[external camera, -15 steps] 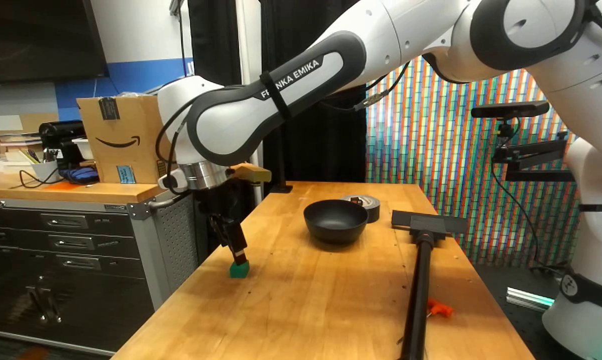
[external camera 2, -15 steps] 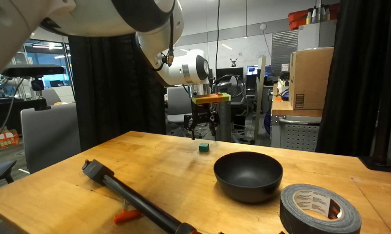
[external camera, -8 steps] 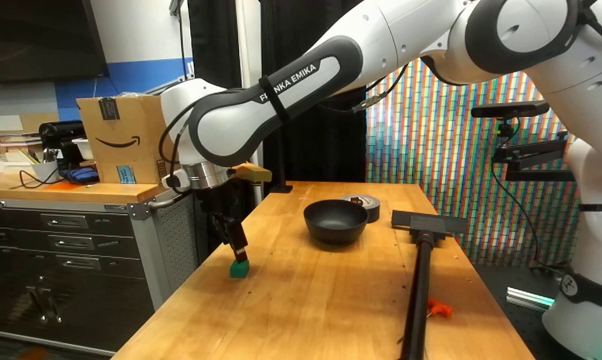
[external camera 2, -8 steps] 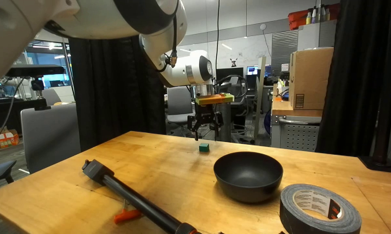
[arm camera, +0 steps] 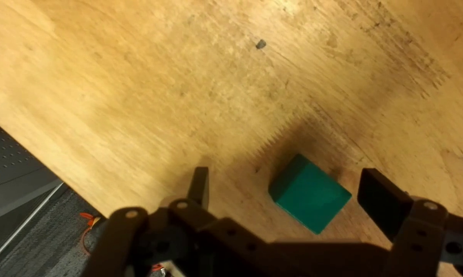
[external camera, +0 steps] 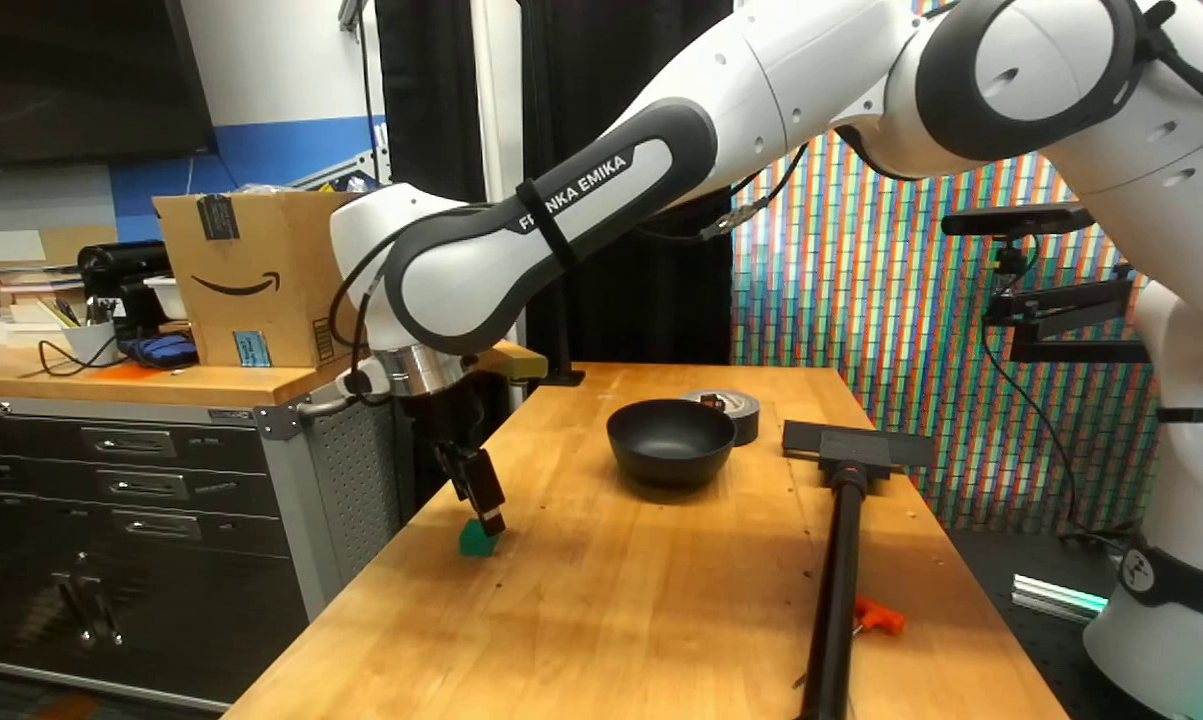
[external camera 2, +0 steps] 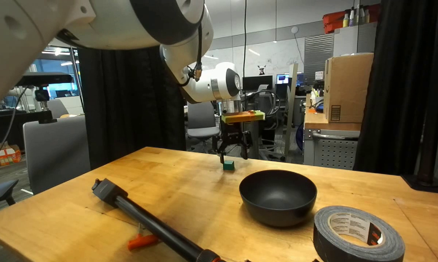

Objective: Move the green block to the right

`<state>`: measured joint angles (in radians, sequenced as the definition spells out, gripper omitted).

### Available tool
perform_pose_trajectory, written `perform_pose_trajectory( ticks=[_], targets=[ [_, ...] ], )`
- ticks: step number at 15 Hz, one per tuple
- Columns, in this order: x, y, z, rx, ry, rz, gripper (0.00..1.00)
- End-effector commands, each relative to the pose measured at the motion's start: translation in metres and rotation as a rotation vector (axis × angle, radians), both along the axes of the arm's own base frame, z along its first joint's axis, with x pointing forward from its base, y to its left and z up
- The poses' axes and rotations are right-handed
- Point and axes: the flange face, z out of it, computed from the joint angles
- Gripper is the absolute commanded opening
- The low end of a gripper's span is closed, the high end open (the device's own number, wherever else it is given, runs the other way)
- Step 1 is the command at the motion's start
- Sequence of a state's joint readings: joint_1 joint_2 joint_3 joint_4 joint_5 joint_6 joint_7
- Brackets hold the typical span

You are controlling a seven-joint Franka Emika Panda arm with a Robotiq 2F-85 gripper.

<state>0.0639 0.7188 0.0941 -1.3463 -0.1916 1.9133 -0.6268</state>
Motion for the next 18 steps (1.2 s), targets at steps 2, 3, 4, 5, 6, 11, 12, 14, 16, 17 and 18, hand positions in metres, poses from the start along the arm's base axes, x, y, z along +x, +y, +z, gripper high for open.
perform_pose_trajectory(
  ticks=[2, 3, 4, 5, 6, 11, 12, 14, 16, 17, 18],
  targets=[
    [-0.002, 0.015, -0.007, -0.044, 0.003, 0.028, 1.00],
    [-0.002, 0.017, -0.008, -0.052, 0.005, 0.034, 1.00],
    [-0.003, 0.020, -0.010, -0.058, 0.008, 0.039, 1.00],
    [-0.003, 0.022, -0.011, -0.062, 0.009, 0.044, 1.00],
    [-0.003, 0.023, -0.012, -0.065, 0.011, 0.048, 1.00],
    [-0.003, 0.022, -0.013, -0.063, 0.014, 0.046, 0.51],
    [-0.003, 0.022, -0.013, -0.062, 0.014, 0.046, 0.44],
    [-0.002, 0.020, -0.012, -0.064, 0.012, 0.044, 0.29],
    [-0.003, 0.020, -0.010, -0.063, 0.011, 0.043, 0.27],
    [-0.003, 0.018, -0.010, -0.064, 0.010, 0.042, 0.27],
    [-0.003, 0.017, -0.010, -0.066, 0.009, 0.040, 0.27]
  ],
)
